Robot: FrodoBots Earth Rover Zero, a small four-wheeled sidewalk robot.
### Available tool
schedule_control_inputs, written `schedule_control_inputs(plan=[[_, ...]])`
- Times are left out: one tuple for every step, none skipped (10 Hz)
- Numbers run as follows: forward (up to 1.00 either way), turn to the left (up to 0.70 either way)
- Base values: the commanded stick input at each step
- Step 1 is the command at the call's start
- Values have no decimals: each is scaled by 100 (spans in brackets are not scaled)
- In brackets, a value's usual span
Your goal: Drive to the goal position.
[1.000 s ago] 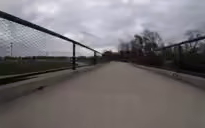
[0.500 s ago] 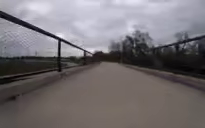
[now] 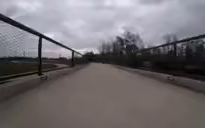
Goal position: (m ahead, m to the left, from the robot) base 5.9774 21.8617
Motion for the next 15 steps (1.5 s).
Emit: schedule_control_inputs(plan=[[100, 0], [100, 0], [100, 0], [100, 0], [100, 0], [100, 0], [100, 0], [100, 0], [100, 0], [100, 0], [100, 0], [100, 0], [100, 0], [100, 0], [100, 0]])
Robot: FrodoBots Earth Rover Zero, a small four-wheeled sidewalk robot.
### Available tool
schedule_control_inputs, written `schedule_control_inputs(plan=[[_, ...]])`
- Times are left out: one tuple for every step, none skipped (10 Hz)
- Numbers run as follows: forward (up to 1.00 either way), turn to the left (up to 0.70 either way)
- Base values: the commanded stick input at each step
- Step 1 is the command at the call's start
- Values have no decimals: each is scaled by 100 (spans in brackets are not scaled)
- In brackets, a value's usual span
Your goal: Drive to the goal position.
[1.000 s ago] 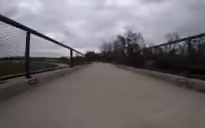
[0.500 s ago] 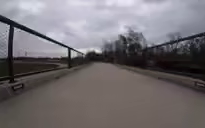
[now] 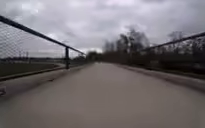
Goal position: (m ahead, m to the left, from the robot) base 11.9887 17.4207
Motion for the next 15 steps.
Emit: schedule_control_inputs(plan=[[100, 0], [100, 0], [100, 0], [100, 0], [100, 0], [100, 0], [100, 0], [100, 0], [100, 0], [100, 0], [100, 0], [100, 0], [100, 0], [100, 0], [100, 0]])
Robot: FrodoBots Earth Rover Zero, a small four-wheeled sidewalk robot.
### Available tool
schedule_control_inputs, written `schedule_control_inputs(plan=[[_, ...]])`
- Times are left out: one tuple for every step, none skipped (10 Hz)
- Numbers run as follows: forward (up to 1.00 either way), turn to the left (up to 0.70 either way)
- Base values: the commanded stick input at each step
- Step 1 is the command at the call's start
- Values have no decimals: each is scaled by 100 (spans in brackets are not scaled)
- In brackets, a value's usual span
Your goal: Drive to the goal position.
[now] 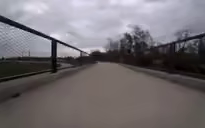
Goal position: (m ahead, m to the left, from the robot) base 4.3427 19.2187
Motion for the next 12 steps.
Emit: schedule_control_inputs(plan=[[100, 0], [100, -12], [100, -27], [100, -27], [100, -27], [100, -19], [100, 0], [100, 0], [100, 0], [100, 0], [100, 0], [100, 0]])
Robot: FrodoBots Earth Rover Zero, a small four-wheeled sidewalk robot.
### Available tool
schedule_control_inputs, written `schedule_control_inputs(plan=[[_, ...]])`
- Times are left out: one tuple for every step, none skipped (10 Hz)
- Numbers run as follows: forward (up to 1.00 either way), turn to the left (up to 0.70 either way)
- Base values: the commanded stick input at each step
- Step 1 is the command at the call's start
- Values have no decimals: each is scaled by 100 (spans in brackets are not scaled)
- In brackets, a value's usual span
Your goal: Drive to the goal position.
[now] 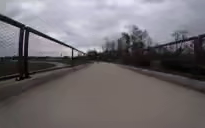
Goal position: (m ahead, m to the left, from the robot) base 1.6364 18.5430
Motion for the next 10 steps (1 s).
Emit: schedule_control_inputs(plan=[[100, 0], [100, 0], [100, 0], [100, 0], [100, 0], [100, 0], [100, 0], [100, 0], [100, 0], [100, 0]])
